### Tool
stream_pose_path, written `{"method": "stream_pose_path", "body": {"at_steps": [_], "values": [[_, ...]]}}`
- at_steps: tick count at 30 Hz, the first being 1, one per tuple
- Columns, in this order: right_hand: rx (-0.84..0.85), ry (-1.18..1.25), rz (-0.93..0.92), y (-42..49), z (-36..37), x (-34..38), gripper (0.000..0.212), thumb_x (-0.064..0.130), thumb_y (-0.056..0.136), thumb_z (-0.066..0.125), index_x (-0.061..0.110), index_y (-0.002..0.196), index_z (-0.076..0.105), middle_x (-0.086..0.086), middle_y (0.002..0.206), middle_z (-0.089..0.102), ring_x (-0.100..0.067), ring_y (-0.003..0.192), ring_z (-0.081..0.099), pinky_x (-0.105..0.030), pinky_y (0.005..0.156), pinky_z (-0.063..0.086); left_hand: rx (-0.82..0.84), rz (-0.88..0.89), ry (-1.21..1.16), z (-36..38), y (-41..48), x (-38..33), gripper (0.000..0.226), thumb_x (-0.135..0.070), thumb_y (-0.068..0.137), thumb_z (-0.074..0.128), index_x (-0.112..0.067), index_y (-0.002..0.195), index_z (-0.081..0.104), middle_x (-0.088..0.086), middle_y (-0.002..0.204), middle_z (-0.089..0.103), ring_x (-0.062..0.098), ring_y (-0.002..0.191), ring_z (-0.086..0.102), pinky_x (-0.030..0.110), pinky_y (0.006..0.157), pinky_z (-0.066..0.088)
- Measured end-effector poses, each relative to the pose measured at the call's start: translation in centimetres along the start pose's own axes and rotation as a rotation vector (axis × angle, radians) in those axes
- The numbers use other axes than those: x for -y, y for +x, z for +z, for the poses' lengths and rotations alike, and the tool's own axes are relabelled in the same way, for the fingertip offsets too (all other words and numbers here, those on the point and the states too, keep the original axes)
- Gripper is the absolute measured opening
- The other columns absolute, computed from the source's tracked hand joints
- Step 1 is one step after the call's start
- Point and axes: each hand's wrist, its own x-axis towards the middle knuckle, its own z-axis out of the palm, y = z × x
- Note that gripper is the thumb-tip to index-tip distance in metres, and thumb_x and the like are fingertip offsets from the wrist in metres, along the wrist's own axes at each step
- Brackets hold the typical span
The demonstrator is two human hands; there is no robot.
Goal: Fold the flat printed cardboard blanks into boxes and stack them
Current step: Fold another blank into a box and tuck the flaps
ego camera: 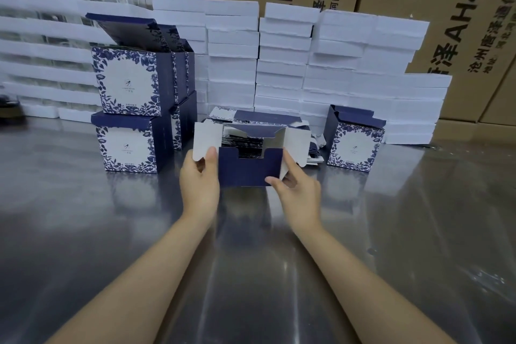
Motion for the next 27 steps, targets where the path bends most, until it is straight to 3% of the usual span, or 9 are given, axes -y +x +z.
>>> {"method": "stream_pose_path", "body": {"at_steps": [4, 7, 9, 10, 12, 17, 21, 24, 27], "values": [[-0.021, -0.024, -0.050, -0.5, 0.5, 0.7, 0.066, 0.011, 0.080, 0.076, 0.034, 0.136, 0.049, 0.010, 0.047, 0.032, -0.007, 0.052, 0.033, -0.007, 0.062, 0.034, 0.130, -0.060, 0.024, 0.4, -0.5, 0.5, 0.015, -0.037, 0.101, 0.045, -0.022, 0.106, 0.042, -0.007, 0.091, 0.054, 0.002, 0.077, 0.052, 0.021, 0.072, 0.041], [0.007, -0.041, -0.069, -0.5, -0.2, 1.0, 0.067, 0.009, 0.081, 0.076, 0.030, 0.138, 0.048, 0.014, 0.062, 0.042, -0.009, 0.054, 0.041, -0.007, 0.070, 0.040, 0.246, -0.043, 0.118, 0.2, -0.6, 1.2, 0.025, -0.021, 0.102, 0.045, -0.014, 0.125, 0.040, -0.008, 0.108, 0.058, -0.001, 0.095, 0.057, 0.021, 0.086, 0.043], [0.048, -0.095, -0.156, -0.6, -0.6, 1.6, 0.068, 0.003, 0.082, 0.072, 0.031, 0.139, 0.048, 0.009, 0.110, 0.060, -0.017, 0.069, 0.057, -0.019, 0.076, 0.054, 0.243, -0.017, 0.189, 0.1, -0.5, 1.5, 0.025, -0.016, 0.102, 0.045, -0.004, 0.125, 0.048, -0.001, 0.103, 0.060, 0.015, 0.097, 0.058, 0.028, 0.088, 0.043], [0.039, -0.178, -0.250, -0.6, -0.7, 1.9, 0.066, -0.001, 0.081, 0.070, 0.028, 0.137, 0.052, 0.005, 0.140, 0.047, -0.018, 0.080, 0.061, -0.025, 0.070, 0.055, 0.238, 0.000, 0.213, 0.0, -0.5, 1.5, 0.026, -0.014, 0.102, 0.046, 0.000, 0.124, 0.049, 0.000, 0.100, 0.061, 0.021, 0.096, 0.058, 0.028, 0.087, 0.043], [-0.037, -0.432, -0.457, -0.5, -0.9, 2.6, 0.062, -0.009, 0.073, 0.066, 0.024, 0.126, 0.064, -0.001, 0.158, 0.024, -0.020, 0.108, 0.059, -0.023, 0.055, 0.045, 0.270, 0.032, 0.234, 0.0, -0.5, 1.4, 0.031, -0.012, 0.101, 0.048, 0.000, 0.129, 0.049, 0.006, 0.109, 0.064, 0.023, 0.105, 0.059, 0.030, 0.092, 0.046], [-0.079, -0.554, -0.609, -0.2, -1.9, 3.7, 0.013, 0.010, 0.075, 0.060, 0.008, 0.084, 0.069, -0.005, 0.146, 0.038, -0.027, 0.112, 0.045, -0.027, 0.050, 0.045, 0.395, 0.222, 0.304, 0.0, -0.8, 0.7, 0.053, -0.001, 0.097, 0.048, -0.018, 0.147, 0.040, 0.004, 0.137, 0.057, 0.023, 0.128, 0.052, 0.036, 0.106, 0.043], [-0.050, -0.410, -0.474, 0.5, -3.0, 4.4, 0.041, 0.023, 0.079, 0.039, 0.015, 0.097, 0.075, -0.005, 0.144, 0.044, -0.026, 0.104, 0.045, -0.032, 0.068, 0.046, 0.628, 0.358, 0.377, -0.2, -1.3, 0.6, 0.080, 0.012, 0.094, 0.039, -0.035, 0.153, 0.012, -0.011, 0.158, 0.026, 0.001, 0.143, 0.024, 0.003, 0.105, 0.024], [-0.028, -0.198, -0.434, 1.1, -3.7, 3.9, 0.054, 0.010, 0.074, 0.033, 0.015, 0.110, 0.074, -0.008, 0.140, 0.046, -0.026, 0.112, 0.045, -0.028, 0.090, 0.042, 0.679, 0.434, 0.438, -0.5, -1.3, 0.4, 0.083, 0.013, 0.095, 0.038, -0.040, 0.150, 0.006, -0.008, 0.162, 0.013, -0.005, 0.143, 0.017, 0.006, 0.108, 0.024], [-0.023, 0.027, -0.366, 1.5, -3.9, 3.2, 0.052, -0.005, 0.071, 0.035, 0.004, 0.106, 0.073, -0.015, 0.131, 0.052, -0.021, 0.127, 0.043, -0.048, 0.090, 0.050, 0.692, 0.515, 0.453, -0.5, -1.1, 0.2, 0.082, 0.020, 0.090, 0.038, -0.030, 0.151, 0.015, -0.006, 0.163, 0.004, 0.007, 0.147, 0.017, 0.020, 0.114, 0.026]]}}
